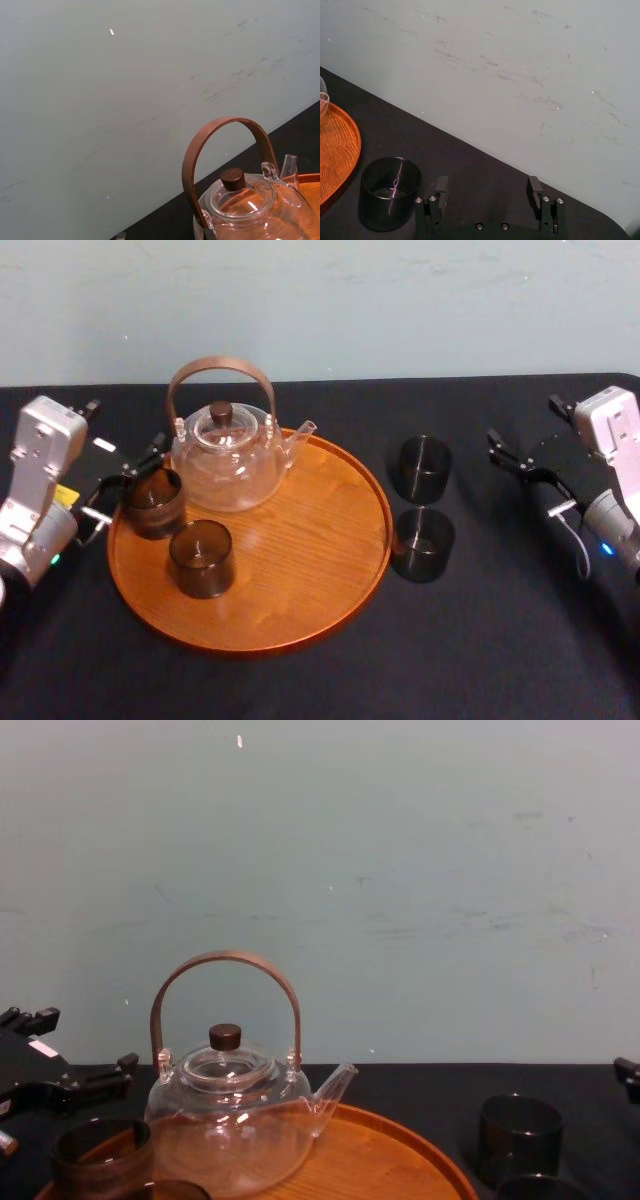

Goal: Pick up the glass from the table and place it on the tray.

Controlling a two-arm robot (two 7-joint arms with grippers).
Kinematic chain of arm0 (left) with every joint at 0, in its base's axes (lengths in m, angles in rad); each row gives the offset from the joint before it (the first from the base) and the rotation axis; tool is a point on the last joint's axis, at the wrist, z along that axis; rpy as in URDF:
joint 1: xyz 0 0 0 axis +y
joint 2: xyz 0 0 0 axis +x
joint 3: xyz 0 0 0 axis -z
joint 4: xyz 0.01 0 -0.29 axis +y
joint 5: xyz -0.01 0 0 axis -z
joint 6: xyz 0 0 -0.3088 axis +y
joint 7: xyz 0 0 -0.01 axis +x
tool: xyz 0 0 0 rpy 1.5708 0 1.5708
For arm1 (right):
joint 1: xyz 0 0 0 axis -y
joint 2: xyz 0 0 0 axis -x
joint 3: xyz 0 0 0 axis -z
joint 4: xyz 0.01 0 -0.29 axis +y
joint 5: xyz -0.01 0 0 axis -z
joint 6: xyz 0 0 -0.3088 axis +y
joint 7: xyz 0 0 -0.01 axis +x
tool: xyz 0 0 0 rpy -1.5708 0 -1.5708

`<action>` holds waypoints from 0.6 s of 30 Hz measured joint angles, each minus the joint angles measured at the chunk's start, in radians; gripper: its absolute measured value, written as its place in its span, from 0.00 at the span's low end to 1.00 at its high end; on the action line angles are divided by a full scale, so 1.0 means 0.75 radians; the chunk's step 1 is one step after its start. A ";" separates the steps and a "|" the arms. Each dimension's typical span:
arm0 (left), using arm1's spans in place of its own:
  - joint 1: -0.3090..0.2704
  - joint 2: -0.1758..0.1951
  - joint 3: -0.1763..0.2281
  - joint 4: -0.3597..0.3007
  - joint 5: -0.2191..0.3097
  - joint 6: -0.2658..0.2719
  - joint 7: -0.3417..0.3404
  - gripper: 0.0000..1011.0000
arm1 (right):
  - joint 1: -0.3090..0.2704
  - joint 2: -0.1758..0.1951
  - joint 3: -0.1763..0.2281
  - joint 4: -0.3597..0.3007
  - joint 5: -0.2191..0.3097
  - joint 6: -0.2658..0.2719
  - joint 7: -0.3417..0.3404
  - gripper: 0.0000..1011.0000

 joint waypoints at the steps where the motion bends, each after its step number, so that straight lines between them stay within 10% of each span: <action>1: 0.000 0.000 0.000 0.000 0.000 0.000 0.000 0.99 | 0.000 0.000 0.000 0.000 0.000 0.000 0.000 0.99; 18: 0.000 0.000 0.000 0.000 0.000 0.000 0.000 0.99 | 0.000 0.000 0.000 0.000 0.000 0.000 0.000 0.99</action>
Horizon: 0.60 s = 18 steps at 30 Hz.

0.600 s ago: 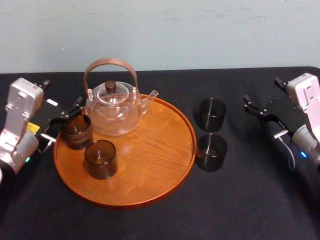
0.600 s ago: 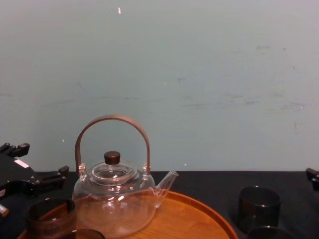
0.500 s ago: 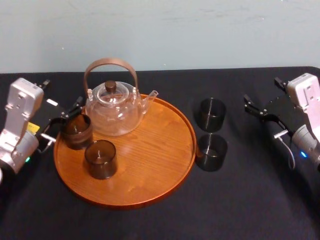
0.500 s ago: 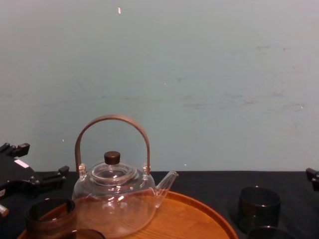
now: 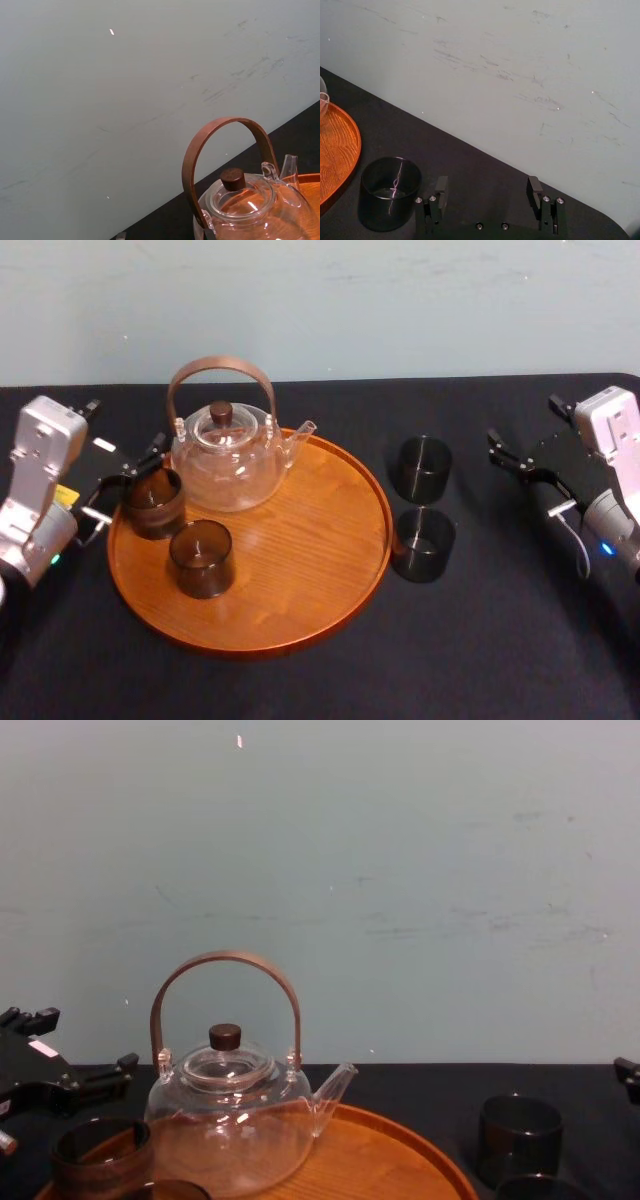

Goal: Pick up the glass from the table and place it on the tray.

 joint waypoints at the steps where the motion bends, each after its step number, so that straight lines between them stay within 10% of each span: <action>1: 0.000 0.000 0.000 0.000 0.000 0.000 0.000 0.99 | 0.000 0.000 0.000 0.000 0.000 0.000 0.000 0.99; 18: 0.000 0.000 0.000 0.000 0.000 0.000 0.000 0.99 | 0.000 0.000 0.000 0.000 0.000 0.000 0.000 0.99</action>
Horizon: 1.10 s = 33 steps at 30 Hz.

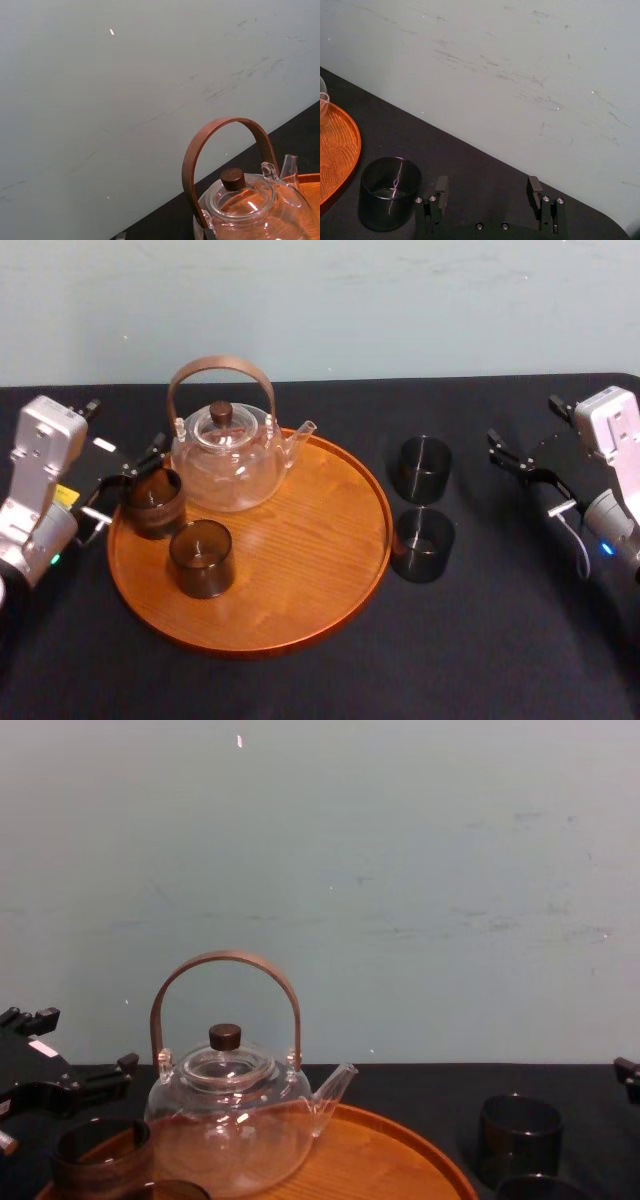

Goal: Pick up the glass from the table and place it on the tray.

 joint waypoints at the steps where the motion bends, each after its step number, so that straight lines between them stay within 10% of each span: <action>1: 0.000 0.000 0.000 0.000 0.000 0.000 0.000 0.99 | 0.000 0.000 0.000 0.000 0.000 0.000 0.000 0.99; 33: 0.000 0.000 0.000 0.000 0.000 0.000 0.000 0.99 | -0.016 -0.005 0.045 -0.020 0.032 0.021 0.080 0.99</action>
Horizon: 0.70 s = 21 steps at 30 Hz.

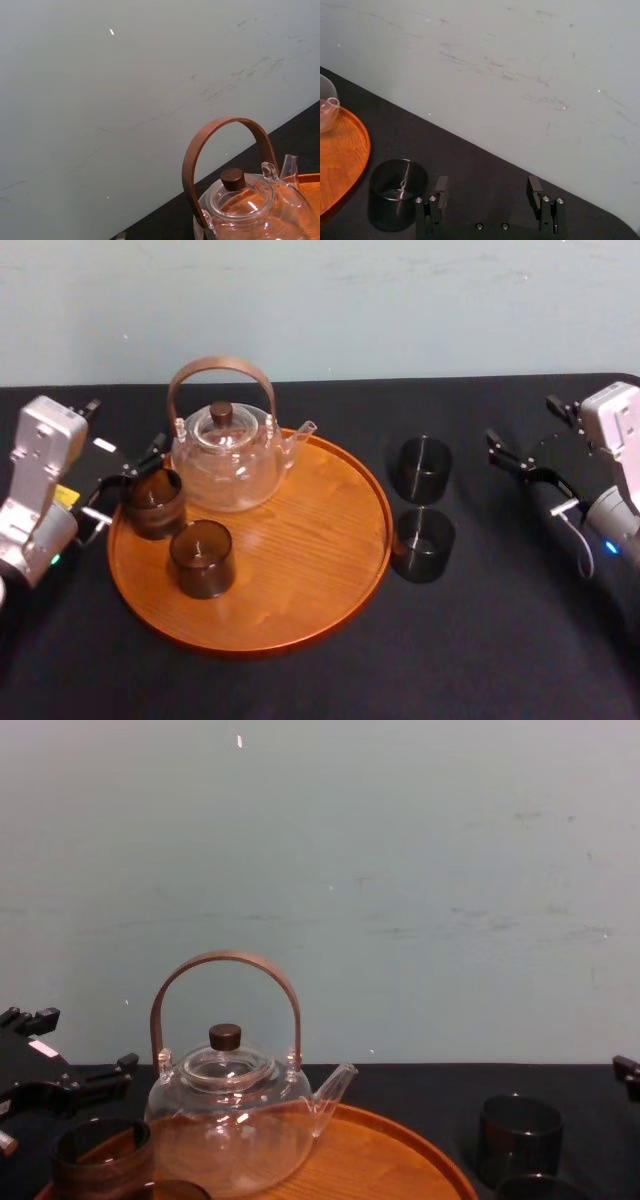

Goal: Pick up the glass from the table and place it on the tray.

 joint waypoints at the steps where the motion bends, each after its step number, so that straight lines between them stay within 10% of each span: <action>1: 0.000 0.000 0.000 0.000 0.000 0.000 0.000 0.99 | 0.000 0.000 0.000 0.000 0.000 0.000 0.000 0.99; 21: 0.000 0.000 0.000 0.000 0.000 0.000 0.000 0.99 | -0.197 0.126 0.139 -0.234 0.201 0.112 0.269 0.99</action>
